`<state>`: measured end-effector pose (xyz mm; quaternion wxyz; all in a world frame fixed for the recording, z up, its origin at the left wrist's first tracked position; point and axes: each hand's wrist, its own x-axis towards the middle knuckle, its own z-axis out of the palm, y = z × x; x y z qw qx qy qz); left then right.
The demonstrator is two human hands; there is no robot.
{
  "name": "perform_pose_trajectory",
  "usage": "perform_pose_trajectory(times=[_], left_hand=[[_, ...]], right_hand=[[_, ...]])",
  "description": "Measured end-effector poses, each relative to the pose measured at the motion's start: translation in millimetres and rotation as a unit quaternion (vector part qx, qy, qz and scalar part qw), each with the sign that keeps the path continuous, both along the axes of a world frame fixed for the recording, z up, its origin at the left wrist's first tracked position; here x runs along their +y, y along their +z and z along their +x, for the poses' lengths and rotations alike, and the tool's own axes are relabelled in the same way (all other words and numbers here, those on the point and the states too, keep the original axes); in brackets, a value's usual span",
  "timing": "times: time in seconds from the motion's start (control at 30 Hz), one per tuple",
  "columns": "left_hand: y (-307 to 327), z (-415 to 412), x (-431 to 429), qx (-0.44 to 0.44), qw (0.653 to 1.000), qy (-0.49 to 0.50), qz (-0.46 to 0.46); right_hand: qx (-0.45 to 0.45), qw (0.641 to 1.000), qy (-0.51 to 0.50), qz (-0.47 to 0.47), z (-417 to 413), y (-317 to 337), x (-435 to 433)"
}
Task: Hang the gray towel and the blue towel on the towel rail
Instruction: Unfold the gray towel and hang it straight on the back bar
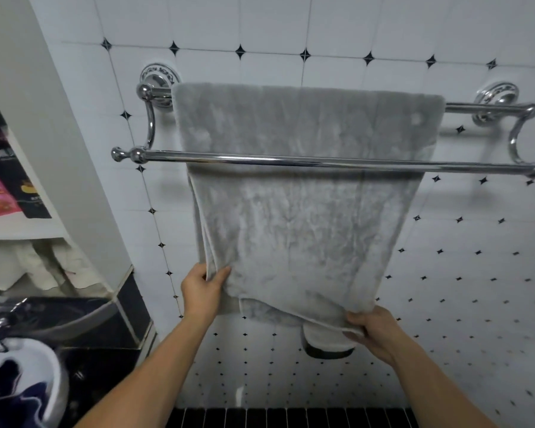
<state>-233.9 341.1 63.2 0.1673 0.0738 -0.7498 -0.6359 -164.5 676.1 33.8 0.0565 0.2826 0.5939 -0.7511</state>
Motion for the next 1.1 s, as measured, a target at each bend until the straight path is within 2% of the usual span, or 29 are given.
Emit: perform_pose_trajectory(times=[0.23,0.37,0.47,0.53,0.6,0.67,0.73,0.77,0.9,1.03,1.1], left_hand=[[-0.7,19.4,-8.5,0.028,0.995,0.063,0.067],[-18.8,30.9,-0.2,0.027,0.997,0.016,0.067],[-22.4,31.2,7.3,-0.023,0.991,-0.021,0.129],[-18.8,33.2,10.7,-0.016,0.983,-0.052,0.175],[-13.2,39.3,15.2,0.011,0.983,-0.09,0.162],[-12.1,44.4,19.9,0.013,0.989,-0.11,0.099],[-12.2,44.1,22.4,-0.003,0.996,-0.089,0.028],[-10.2,43.9,23.3,-0.013,0.996,-0.085,0.033],[7.3,50.9,21.4,-0.034,0.981,-0.144,0.121],[28.0,56.0,16.7,-0.087,0.956,-0.191,0.204],[40.0,53.6,9.7,-0.111,0.951,-0.178,0.225]], right_hand=[[0.031,0.994,-0.101,-0.004,11.5,-3.7,3.1],[0.059,0.99,-0.126,-0.01,25.2,-5.6,-5.3],[0.098,0.984,-0.138,-0.048,37.2,-9.8,-9.2],[0.124,0.982,-0.131,-0.063,45.2,-12.8,-9.6],[0.141,0.98,-0.118,-0.07,52.4,-16.5,-7.9],[0.149,0.981,-0.106,-0.067,57.1,-20.4,-5.6],[0.148,0.984,-0.091,-0.041,58.1,-24.4,-6.3],[0.148,0.986,-0.081,-0.014,56.8,-26.3,-8.9],[0.131,0.986,-0.083,0.058,45.9,-31.8,-30.6],[0.097,0.983,-0.151,0.041,34.1,-23.6,-49.9],[0.091,0.98,-0.177,0.012,28.8,-19.6,-52.6]])
